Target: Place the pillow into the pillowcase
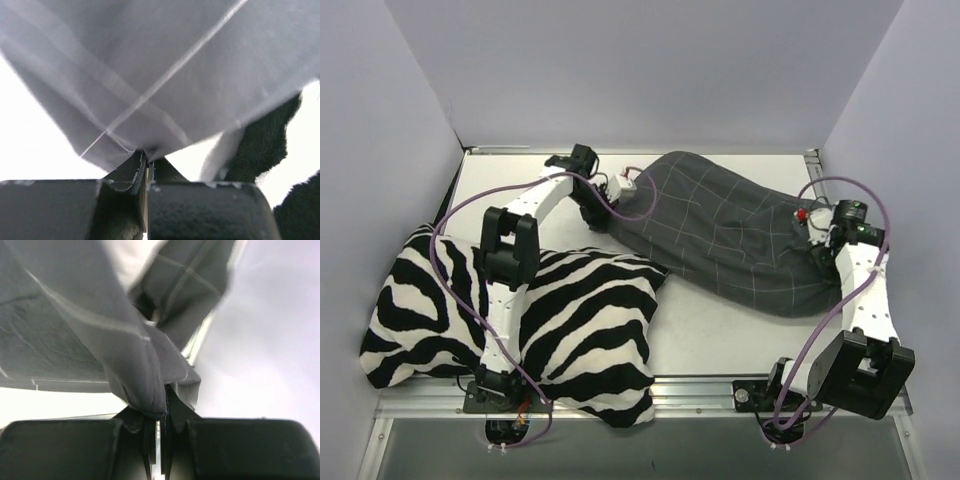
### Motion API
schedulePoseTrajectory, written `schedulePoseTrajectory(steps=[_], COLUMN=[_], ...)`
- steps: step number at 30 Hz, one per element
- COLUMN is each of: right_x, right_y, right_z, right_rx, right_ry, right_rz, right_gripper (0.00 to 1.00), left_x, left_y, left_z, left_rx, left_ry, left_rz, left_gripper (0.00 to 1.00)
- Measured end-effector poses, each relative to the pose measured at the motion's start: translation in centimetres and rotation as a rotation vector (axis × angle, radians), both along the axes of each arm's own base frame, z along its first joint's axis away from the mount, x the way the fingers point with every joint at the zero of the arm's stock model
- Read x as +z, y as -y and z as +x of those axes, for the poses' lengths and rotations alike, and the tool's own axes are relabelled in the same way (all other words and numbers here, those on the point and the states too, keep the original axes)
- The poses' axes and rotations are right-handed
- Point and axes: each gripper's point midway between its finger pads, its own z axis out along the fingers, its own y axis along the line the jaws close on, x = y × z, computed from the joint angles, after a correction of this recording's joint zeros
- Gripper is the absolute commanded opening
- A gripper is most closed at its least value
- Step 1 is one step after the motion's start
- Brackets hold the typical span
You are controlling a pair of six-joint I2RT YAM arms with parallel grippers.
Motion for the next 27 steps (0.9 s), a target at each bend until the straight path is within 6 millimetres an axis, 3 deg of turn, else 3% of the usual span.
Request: schedulePoseTrajectory(steps=[3,7,15,18,22,27], right_x=[3.8,10.8,28.2,32.7,34.0,33.0], right_y=[1.1,1.8,3.6,4.2,4.7,2.2], right_z=[2.1,5.4,7.8,7.6,5.8,4.8], right_rx=[-0.045,-0.065,-0.224,-0.272,-0.347,-0.320], right_ry=[0.140,0.392,0.940,1.067,1.124,1.111], right_rz=[0.042,0.111,0.398,0.493,0.551,0.565], right_gripper=[0.00,0.00,0.00,0.00,0.00,0.00], left_x=[4.4,11.3,22.2,27.4,34.8,42.1], left_y=[0.3,0.5,0.6,0.9,-0.4,-4.8], left_z=[3.3,7.7,11.6,11.0,7.6,2.0], left_rx=[0.096,0.193,0.426,0.437,0.430,0.430], left_ry=[0.071,0.219,0.311,0.353,0.416,0.588], left_rz=[-0.092,-0.217,-0.488,-0.603,-0.745,-0.824], left_gripper=[0.00,0.00,0.00,0.00,0.00,0.00])
